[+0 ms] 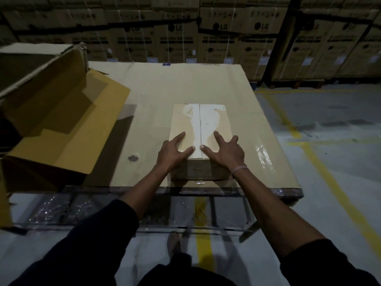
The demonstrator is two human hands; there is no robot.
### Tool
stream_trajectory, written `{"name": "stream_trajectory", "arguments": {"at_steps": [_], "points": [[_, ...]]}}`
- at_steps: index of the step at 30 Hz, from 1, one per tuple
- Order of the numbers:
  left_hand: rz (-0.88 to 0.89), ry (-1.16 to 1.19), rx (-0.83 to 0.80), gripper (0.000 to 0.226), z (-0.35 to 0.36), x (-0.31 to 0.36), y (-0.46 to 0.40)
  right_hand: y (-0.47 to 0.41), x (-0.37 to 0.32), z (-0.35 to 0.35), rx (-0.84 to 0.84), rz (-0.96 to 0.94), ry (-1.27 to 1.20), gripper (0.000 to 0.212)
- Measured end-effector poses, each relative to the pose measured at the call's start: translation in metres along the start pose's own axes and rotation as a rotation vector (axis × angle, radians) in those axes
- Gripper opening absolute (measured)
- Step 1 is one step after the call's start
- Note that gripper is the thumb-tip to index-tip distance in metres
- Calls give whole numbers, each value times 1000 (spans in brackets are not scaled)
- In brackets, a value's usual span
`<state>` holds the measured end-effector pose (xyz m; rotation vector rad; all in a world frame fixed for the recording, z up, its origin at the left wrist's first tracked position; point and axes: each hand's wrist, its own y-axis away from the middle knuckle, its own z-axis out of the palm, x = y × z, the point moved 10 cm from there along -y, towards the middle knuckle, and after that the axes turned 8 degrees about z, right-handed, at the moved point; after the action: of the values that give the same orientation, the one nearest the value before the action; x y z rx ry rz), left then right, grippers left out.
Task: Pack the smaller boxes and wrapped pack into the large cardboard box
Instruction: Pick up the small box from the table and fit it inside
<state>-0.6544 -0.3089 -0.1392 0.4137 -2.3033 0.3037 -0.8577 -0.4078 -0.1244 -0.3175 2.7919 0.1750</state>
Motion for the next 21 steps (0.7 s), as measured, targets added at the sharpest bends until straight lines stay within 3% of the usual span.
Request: {"name": "stream_trajectory", "arguments": {"at_steps": [11,21], "points": [[23,-50,65,76,-63,15,30,42,-42,-37,115,-19,-35,96],[209,-64,177,75,-218,54,-6,61,-167,-137,329,-62,-101,99]]}}
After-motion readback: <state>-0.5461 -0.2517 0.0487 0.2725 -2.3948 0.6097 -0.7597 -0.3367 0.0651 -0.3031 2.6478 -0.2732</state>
